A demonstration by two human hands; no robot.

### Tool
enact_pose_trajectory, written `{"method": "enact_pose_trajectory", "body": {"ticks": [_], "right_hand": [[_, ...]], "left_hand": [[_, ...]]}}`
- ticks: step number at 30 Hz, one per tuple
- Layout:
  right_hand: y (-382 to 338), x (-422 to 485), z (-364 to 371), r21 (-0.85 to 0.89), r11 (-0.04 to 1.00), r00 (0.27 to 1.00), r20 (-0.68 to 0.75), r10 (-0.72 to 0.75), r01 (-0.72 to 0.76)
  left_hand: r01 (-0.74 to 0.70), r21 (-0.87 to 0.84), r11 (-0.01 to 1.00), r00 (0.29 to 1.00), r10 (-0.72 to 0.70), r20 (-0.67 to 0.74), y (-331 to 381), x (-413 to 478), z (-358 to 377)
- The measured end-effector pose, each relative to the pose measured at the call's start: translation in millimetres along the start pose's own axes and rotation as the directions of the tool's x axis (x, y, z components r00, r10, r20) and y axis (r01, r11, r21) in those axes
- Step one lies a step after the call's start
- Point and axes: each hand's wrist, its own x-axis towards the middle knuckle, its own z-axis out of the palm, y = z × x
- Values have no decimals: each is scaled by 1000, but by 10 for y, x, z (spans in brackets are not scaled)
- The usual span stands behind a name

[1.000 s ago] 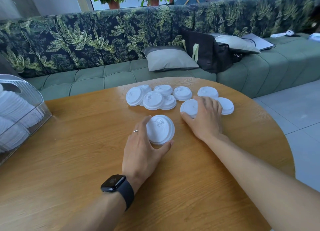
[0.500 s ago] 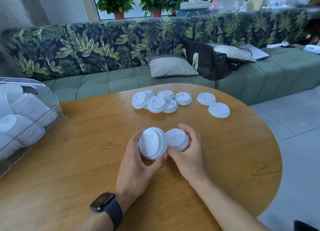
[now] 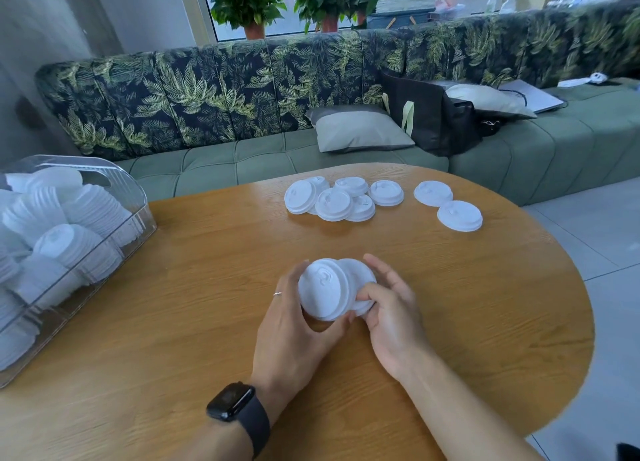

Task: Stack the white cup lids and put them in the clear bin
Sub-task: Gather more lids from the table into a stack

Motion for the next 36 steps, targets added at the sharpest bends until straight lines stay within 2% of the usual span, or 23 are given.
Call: {"method": "enact_pose_trajectory", "body": {"ticks": [4,18,26,30,36], "right_hand": [[-50,-10,-35,71,996,993,105,53,-61],[8,-69,-19,50,981,968,180,176,-188],[22,-80,2,-101,992,949,297,105,-79],[13,-123,32,-187,982,959,275,62,-10],[-1,-131,41,-87,994,970,231,79,-60]], "left_hand": [[-6,16,1000,999,7,-32,-5,16,24],[-81,125,989,996,83,-13,-5,7,32],[-58,93,994,998,59,-12,18,0,19],[-41,100,994,999,42,-11,24,-2,28],[-70,135,988,998,69,12,24,-1,29]]}}
